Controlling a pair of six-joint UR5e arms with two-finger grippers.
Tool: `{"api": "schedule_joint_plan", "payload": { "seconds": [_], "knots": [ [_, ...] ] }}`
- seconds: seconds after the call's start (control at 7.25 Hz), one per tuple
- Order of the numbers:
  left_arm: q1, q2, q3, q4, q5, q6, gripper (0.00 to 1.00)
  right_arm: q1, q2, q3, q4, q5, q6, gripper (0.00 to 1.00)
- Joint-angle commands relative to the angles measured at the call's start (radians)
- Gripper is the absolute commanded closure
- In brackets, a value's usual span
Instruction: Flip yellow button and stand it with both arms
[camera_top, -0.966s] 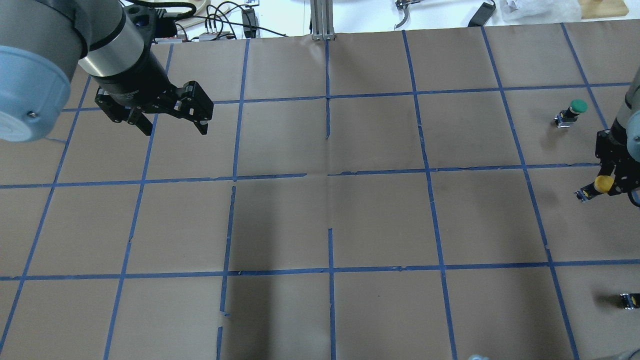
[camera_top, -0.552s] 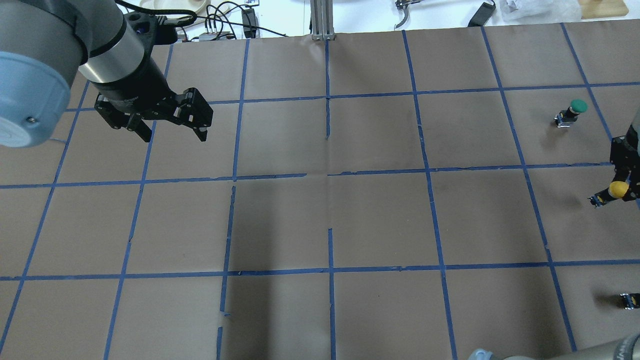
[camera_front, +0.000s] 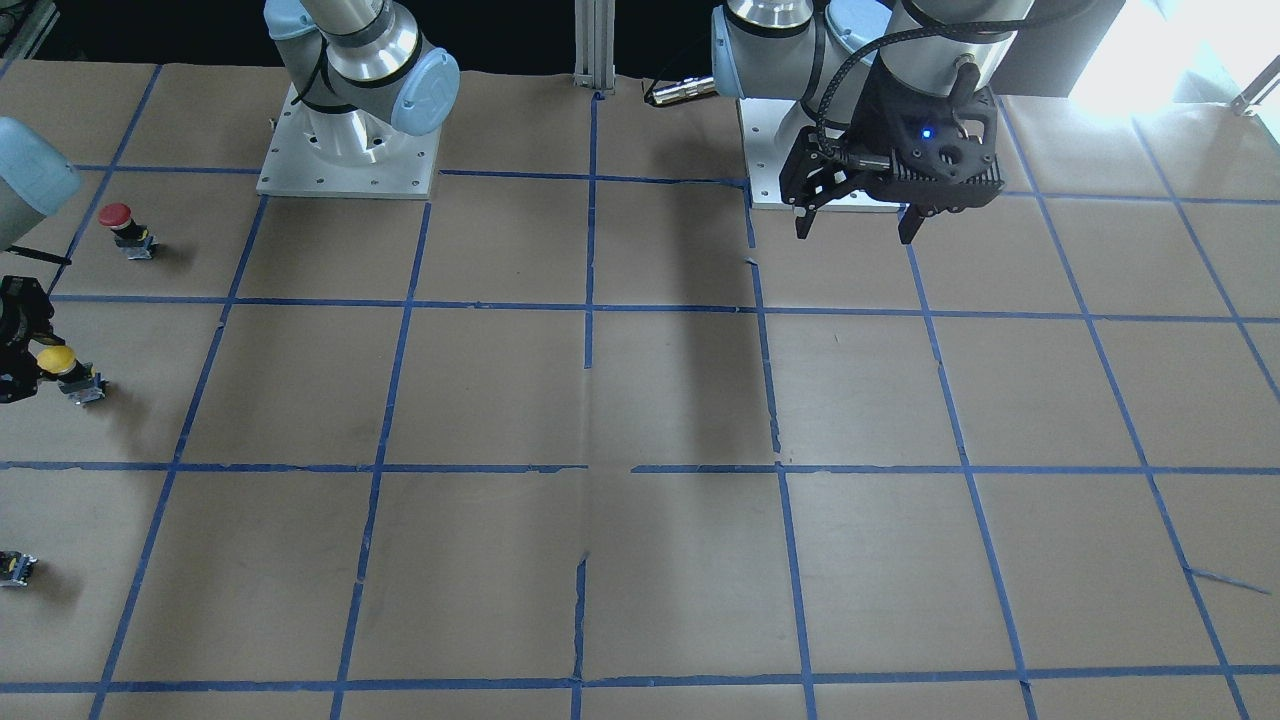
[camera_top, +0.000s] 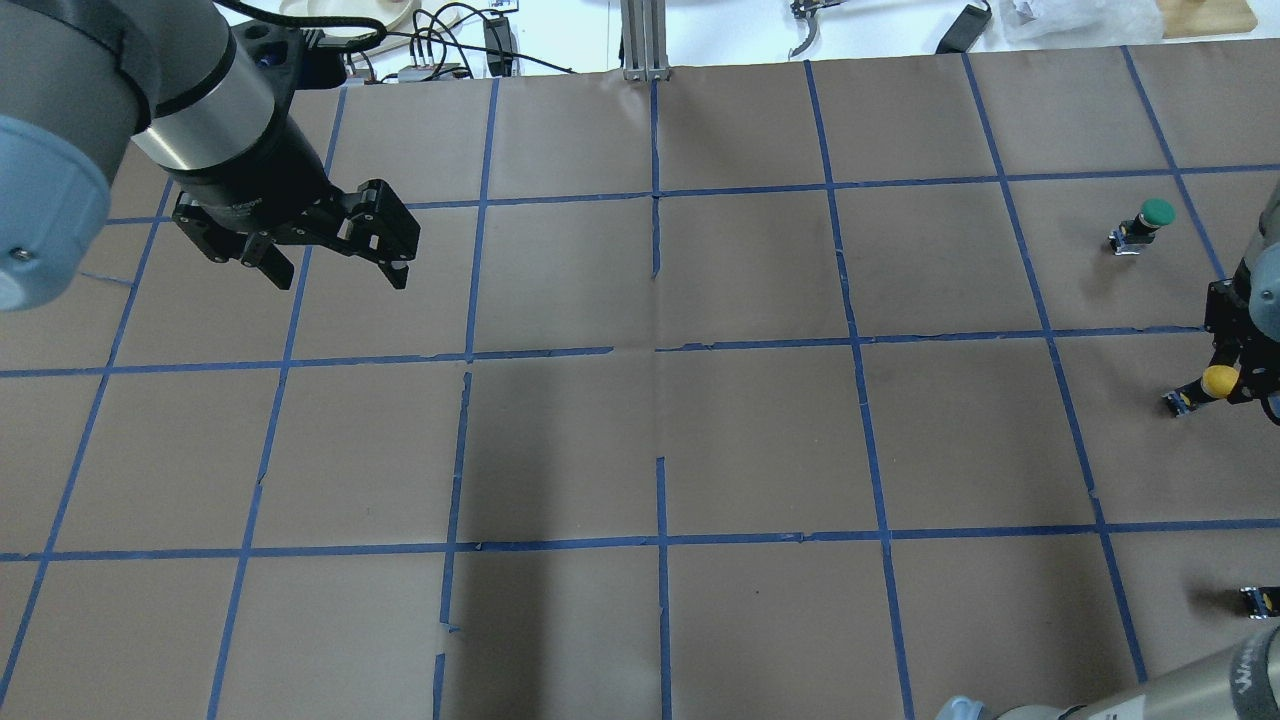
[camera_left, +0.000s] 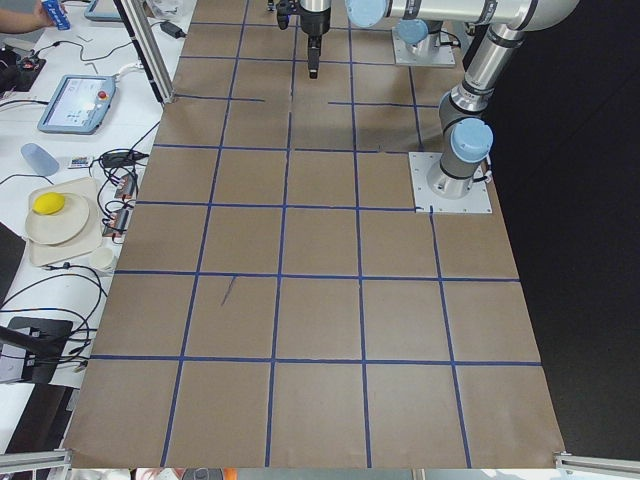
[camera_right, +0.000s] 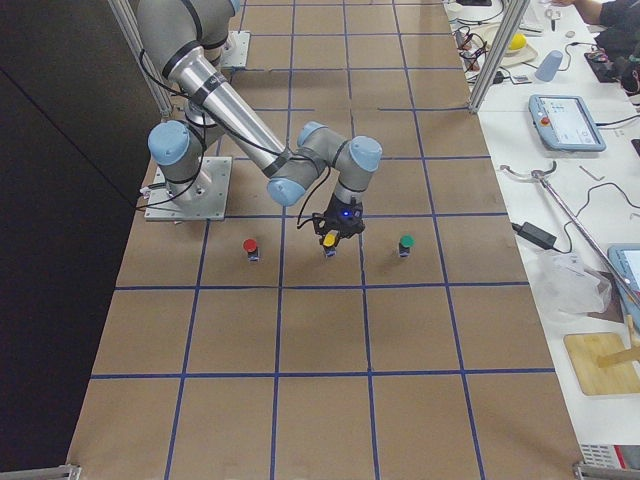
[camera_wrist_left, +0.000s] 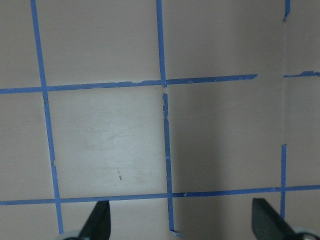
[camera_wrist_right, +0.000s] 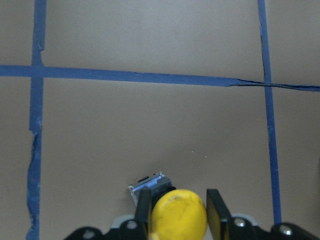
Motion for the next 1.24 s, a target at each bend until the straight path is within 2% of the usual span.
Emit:
{"api": "schedule_joint_plan", "payload": {
  "seconds": [0.0,0.28,0.41,0.55,0.83,1.1],
  "knots": [
    [0.0,0.001,0.003,-0.001,-0.006,-0.001,0.0,0.0,-0.004,-0.01,0.003,-0.032,-0.005,0.01],
    [0.0,-0.014,0.009,0.007,-0.012,-0.007,0.0,0.002,-0.019,-0.013,0.007,-0.02,-0.013,0.0],
    [0.0,0.0,0.008,0.004,-0.005,-0.001,0.0,0.011,-0.067,-0.033,0.059,-0.02,-0.014,0.0],
    [0.0,-0.008,0.008,0.004,-0.012,-0.001,0.0,0.037,-0.122,-0.088,0.175,-0.01,-0.014,0.0],
    [0.009,-0.002,0.008,0.004,-0.012,-0.001,0.0,0.092,-0.148,-0.207,0.399,0.018,-0.014,0.0],
    [0.014,-0.008,0.011,0.004,-0.009,-0.001,0.0,0.161,-0.173,-0.26,0.556,0.035,-0.014,0.0]
  ]
}}
